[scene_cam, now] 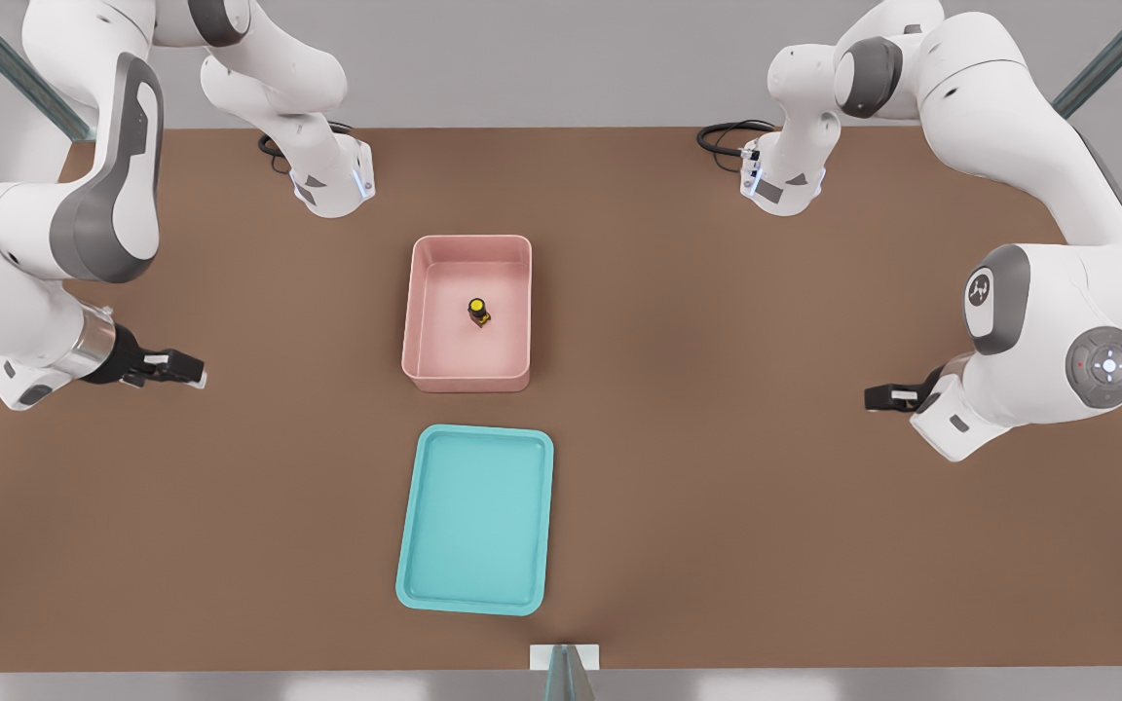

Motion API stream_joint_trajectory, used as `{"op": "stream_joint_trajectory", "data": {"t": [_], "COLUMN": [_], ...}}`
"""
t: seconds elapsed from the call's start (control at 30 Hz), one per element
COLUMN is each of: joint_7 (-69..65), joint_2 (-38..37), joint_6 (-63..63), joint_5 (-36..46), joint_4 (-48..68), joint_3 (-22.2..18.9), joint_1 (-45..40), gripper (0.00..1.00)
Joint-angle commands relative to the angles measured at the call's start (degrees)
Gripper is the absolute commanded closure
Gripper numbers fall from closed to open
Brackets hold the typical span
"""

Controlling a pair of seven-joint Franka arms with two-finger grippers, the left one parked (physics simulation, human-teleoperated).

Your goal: The left arm remains still, and the right arm places the button from the box into the tray

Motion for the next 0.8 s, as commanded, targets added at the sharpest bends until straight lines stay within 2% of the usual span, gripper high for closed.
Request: {"op": "stream_joint_trajectory", "data": {"t": [0.0,0.03,0.07,0.1,0.13,0.17,0.2,0.23,0.3,0.33,0.37,0.4,0.43,0.47,0.53,0.57,0.7,0.77], "joint_7": [-0.5,-0.3,1.3,0.8,-0.3,8.4,15.9,22.5,46.6,52.1,64.3,68.9,61.1,50.2,42.7,41.4,38.7,37.5], "joint_2": [0.0,0.0,0.0,0.2,0.2,0.6,1.6,2.9,4.3,4.8,3.9,3.9,0.5,-0.9,-0.8,-0.6,-0.8,-1.5], "joint_6": [1.3,1.3,1.7,2.0,1.9,1.1,-1.2,-0.6,5.1,7.7,20.5,23.1,24.5,25.7,30.5,30.5,35.3,44.2], "joint_5": [0.2,-0.1,-2.6,-8.4,-6.6,-0.6,-0.2,8.3,4.4,1.6,1.1,-4.2,-4.5,-1.6,-0.6,0.9,1.0,1.0], "joint_4": [0.0,0.3,0.5,2.3,2.6,2.2,1.7,1.7,-0.9,-3.2,-10.9,-12.5,-20.8,-26.2,-32.3,-32.4,-36.3,-43.3], "joint_3": [0.1,3.0,7.4,7.1,8.7,9.2,9.1,9.2,12.2,12.3,15.5,17.6,14.7,7.5,1.2,-0.6,-2.2,-1.9], "joint_1": [0.1,2.1,8.9,15.6,17.7,20.8,23.5,24.9,33.5,35.9,36.9,38.3,38.4,41.0,44.4,44.8,45.5,45.5], "gripper": [0.00,0.00,0.00,0.00,0.00,0.00,0.00,0.00,0.00,0.00,0.00,0.00,0.00,0.00,0.00,0.00,0.00,0.00]}}
